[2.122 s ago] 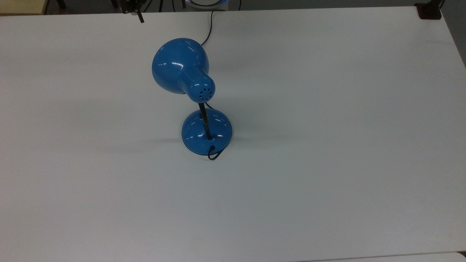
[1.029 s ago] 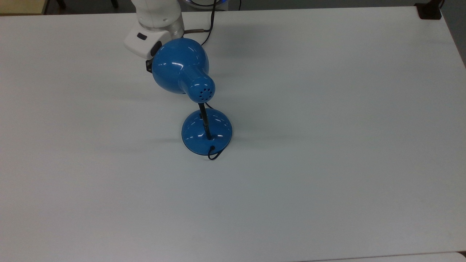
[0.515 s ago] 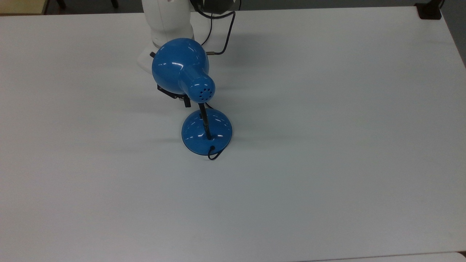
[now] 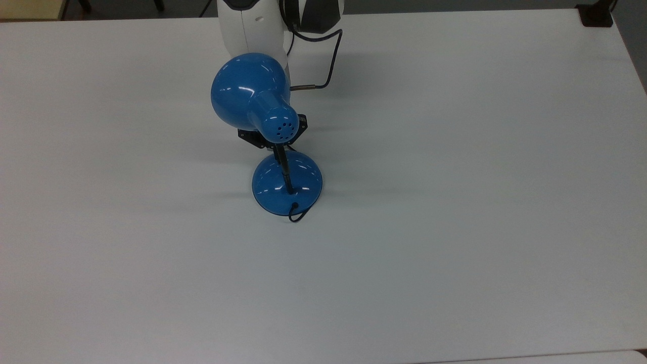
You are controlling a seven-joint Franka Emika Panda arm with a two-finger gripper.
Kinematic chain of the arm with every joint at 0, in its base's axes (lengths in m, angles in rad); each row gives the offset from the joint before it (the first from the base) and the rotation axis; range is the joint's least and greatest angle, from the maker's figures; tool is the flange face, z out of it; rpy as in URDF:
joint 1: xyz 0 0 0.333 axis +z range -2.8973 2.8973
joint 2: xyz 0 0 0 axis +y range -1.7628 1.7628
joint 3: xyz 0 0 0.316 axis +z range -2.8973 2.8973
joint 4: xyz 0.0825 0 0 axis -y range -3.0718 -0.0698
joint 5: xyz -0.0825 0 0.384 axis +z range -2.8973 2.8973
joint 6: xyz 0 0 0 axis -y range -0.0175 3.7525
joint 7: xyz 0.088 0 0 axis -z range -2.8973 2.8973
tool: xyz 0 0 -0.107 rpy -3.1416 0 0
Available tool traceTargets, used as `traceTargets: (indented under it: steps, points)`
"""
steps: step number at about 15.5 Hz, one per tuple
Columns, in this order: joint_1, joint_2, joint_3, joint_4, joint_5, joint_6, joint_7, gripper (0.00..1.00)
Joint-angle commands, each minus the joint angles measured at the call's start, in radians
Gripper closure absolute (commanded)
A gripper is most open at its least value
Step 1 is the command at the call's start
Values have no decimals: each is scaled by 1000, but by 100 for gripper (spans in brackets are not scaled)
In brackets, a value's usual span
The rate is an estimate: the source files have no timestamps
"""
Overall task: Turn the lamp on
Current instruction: 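Lower the gripper onto the switch on the lamp base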
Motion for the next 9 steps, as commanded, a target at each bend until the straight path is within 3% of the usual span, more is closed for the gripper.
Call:
traceTargets:
  steps: [1, 9]
  points:
    - [7, 14, 14, 12, 16, 23, 14, 100]
    - [7, 34, 14, 12, 16, 50, 14, 100]
